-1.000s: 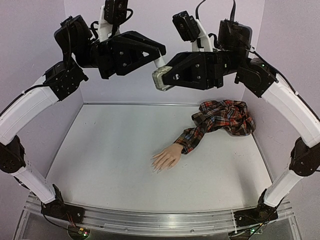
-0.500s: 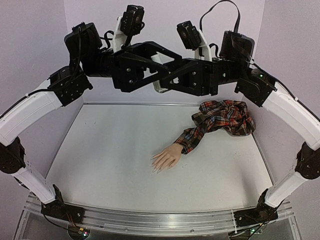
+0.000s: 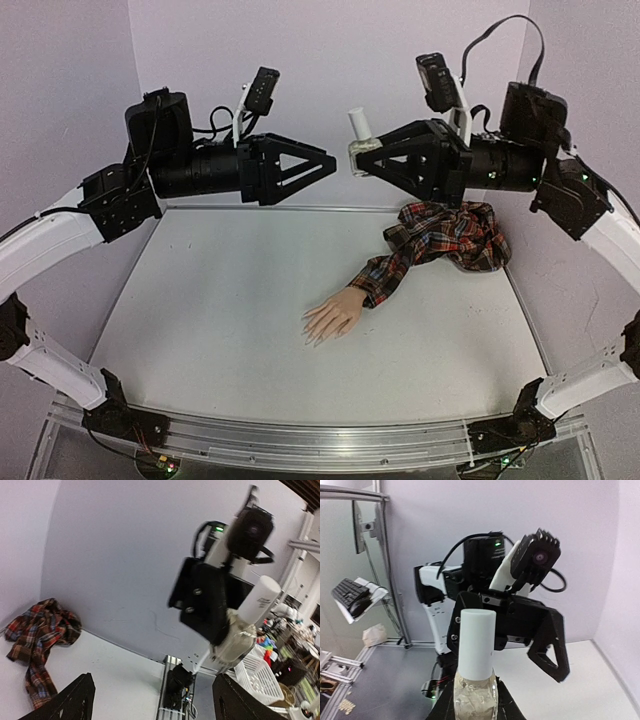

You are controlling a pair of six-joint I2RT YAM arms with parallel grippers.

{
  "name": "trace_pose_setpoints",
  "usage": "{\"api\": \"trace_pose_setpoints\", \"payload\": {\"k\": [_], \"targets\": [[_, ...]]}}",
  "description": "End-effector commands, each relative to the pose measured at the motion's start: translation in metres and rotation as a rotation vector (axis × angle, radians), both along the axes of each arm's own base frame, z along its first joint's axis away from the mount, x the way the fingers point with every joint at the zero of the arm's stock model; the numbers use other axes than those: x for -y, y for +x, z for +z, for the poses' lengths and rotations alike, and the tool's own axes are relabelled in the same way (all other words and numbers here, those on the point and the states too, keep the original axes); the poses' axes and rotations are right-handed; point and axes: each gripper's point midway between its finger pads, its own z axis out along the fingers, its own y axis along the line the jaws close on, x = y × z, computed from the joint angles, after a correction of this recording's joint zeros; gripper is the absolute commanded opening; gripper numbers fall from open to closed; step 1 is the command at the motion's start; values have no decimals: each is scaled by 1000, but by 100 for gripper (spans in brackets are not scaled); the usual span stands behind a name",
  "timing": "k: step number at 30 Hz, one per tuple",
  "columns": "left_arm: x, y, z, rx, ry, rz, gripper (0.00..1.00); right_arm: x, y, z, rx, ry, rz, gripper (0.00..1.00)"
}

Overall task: Paint the nails
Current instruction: Screw the nail polish bottle cap onto the nail polish bottle.

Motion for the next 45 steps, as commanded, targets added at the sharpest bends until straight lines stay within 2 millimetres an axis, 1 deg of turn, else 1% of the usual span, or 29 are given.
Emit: {"api": "trace_pose_setpoints", "payload": {"k": [1,3,4,7,9,11,13,20,23,27,29,36,45], "targets": [[-35,30,36,-96,-139,251,83,11,57,-16,99,-75,-394,0],[-37,34,41,-104,-163,271,82,6,66,-21,121,-104,-465,0],[-36,35,43,-100,-166,277,82,4,73,-23,133,-119,-512,0],[-31,41,48,-93,-174,290,80,-2,84,-27,162,-146,-589,0],[-27,45,53,-82,-190,294,78,-8,87,-26,168,-150,-602,0],[-22,50,52,-81,-182,302,75,-11,90,-24,179,-150,-629,0],[-19,51,51,-75,-180,298,72,-15,93,-24,185,-157,-641,0],[-16,57,42,-99,-171,323,65,-18,96,-25,192,-165,-664,0],[-11,58,39,-113,-168,310,60,-18,97,-24,197,-166,-672,0],[-7,58,40,-115,-167,296,51,-18,96,-21,204,-162,-673,0],[-5,58,41,-118,-171,285,49,-18,96,-20,208,-163,-675,0],[0,59,42,-121,-174,277,43,-19,95,-20,218,-169,-677,0],[2,60,43,-112,-171,277,40,-19,94,-22,224,-177,-676,0]]}}
